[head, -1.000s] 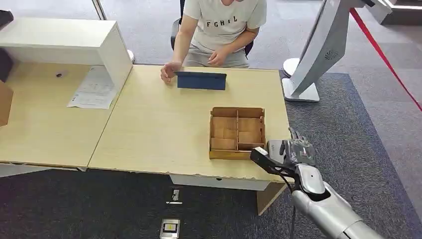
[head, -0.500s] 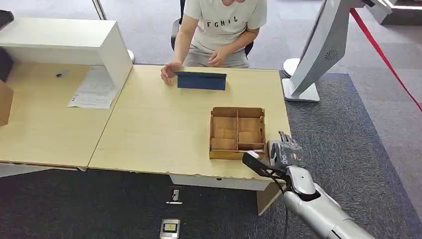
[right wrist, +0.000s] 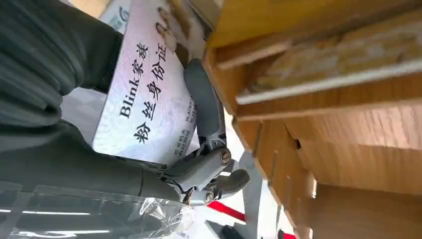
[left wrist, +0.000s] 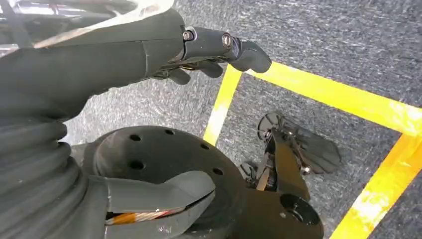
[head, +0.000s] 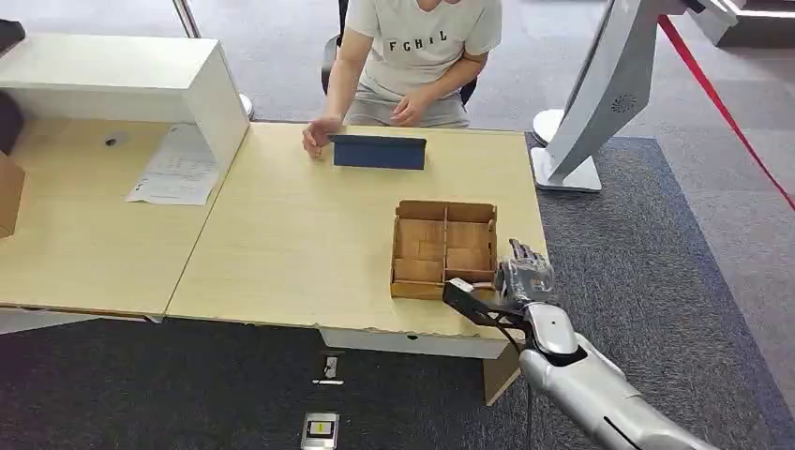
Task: Pass the card to the sensor for recognition and then transmit it.
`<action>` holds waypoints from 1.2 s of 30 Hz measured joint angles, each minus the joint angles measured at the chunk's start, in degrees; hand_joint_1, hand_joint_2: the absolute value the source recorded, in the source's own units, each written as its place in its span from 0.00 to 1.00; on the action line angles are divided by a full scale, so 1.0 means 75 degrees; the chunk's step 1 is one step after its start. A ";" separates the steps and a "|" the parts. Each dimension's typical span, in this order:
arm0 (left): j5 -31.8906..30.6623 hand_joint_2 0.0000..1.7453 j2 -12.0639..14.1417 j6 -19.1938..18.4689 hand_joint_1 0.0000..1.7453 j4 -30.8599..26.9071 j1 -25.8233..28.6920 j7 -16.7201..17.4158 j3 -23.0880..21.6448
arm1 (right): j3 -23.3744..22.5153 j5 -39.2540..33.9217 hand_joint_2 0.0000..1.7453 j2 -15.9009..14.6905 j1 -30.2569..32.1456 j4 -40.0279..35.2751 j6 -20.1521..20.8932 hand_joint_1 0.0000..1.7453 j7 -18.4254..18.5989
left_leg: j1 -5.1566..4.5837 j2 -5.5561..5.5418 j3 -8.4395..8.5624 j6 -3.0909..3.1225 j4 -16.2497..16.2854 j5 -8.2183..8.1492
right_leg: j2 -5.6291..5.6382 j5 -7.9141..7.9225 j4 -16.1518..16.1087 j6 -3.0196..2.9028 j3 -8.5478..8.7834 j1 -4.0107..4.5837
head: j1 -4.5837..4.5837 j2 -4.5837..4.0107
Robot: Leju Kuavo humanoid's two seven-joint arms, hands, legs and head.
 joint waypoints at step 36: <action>-0.0288 1.00 0.0201 -0.1061 0.00 0.0047 0.0060 -0.0181 0.0315 | 0.0084 0.1355 1.00 -0.1358 -0.1671 -0.3319 0.2064 1.00 0.1757 | 0.0003 -0.0001 -0.0002 -0.0002 0.0001 0.0006 | 0.0002 0.0003 0.0001 -0.0003 -0.0004 0.0004 | 0.0000 0.0000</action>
